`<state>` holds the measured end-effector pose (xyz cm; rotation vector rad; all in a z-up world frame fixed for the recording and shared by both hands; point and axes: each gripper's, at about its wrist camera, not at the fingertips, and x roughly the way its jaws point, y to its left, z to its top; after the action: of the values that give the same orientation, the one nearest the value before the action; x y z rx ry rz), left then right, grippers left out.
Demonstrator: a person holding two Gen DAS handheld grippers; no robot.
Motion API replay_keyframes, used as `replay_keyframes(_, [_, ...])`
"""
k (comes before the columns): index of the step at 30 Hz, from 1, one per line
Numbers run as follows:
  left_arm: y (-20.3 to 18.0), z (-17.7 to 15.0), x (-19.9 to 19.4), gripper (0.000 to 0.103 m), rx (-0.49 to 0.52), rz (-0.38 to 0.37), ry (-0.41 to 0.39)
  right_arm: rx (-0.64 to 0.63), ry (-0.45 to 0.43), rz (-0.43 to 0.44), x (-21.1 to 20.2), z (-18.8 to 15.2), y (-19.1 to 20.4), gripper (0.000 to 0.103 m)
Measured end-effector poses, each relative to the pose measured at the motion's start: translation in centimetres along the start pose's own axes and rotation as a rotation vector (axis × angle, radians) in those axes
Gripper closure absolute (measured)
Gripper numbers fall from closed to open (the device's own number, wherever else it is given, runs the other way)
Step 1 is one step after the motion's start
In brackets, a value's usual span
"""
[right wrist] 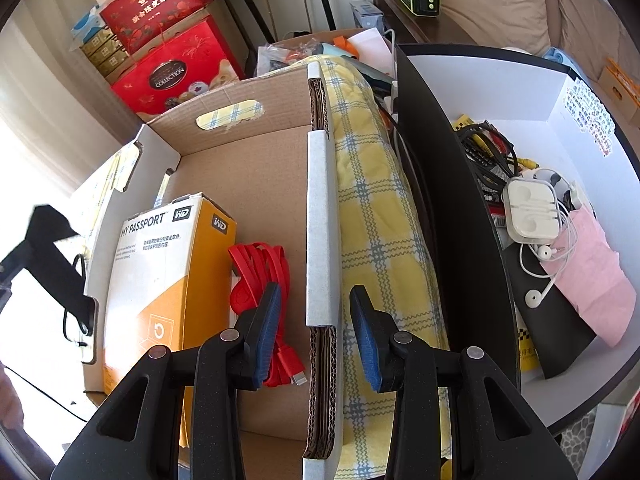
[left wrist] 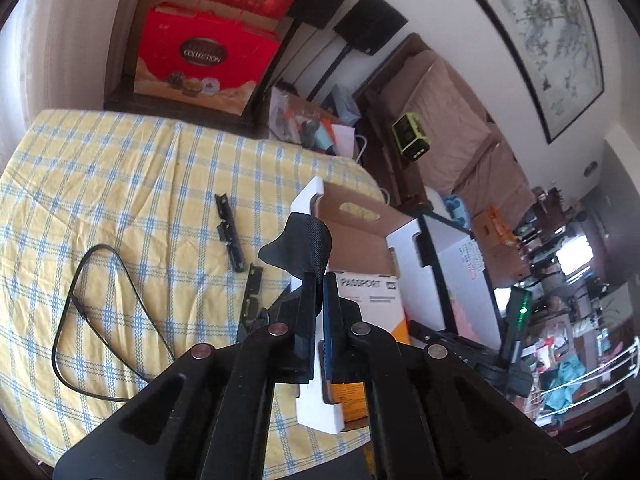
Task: Organize objects
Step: 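Carry the black strap into the cardboard box and open the left gripper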
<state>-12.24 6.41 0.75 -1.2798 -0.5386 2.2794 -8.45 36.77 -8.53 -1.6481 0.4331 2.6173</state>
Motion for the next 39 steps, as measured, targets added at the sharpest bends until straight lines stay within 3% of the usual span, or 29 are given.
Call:
replay_keyframes(6, [-3.2,2.8,-2.5,0.101,0.063,-0.04,-0.045,0.003,0.002,0.008,0.0,0.0,0.1,0.066])
replay_keyframes(17, [-9.7,7.5,-3.0,0.101,0.16,-0.064,-0.084,0.004,0.005,0.02,-0.1,-0.1,0.2,0.067])
replay_keyframes(28, [-14.1,8.6,3.2,0.101,0.253,-0.033,-0.019,-0.001,0.008,0.018,-0.1,-0.2,0.1,0.066])
replay_keyframes(39, [-11.9,5.6,11.1,0.098,0.276,0.079,0.127,-0.005,0.01,0.015,0.0,-0.3,0.2,0.066])
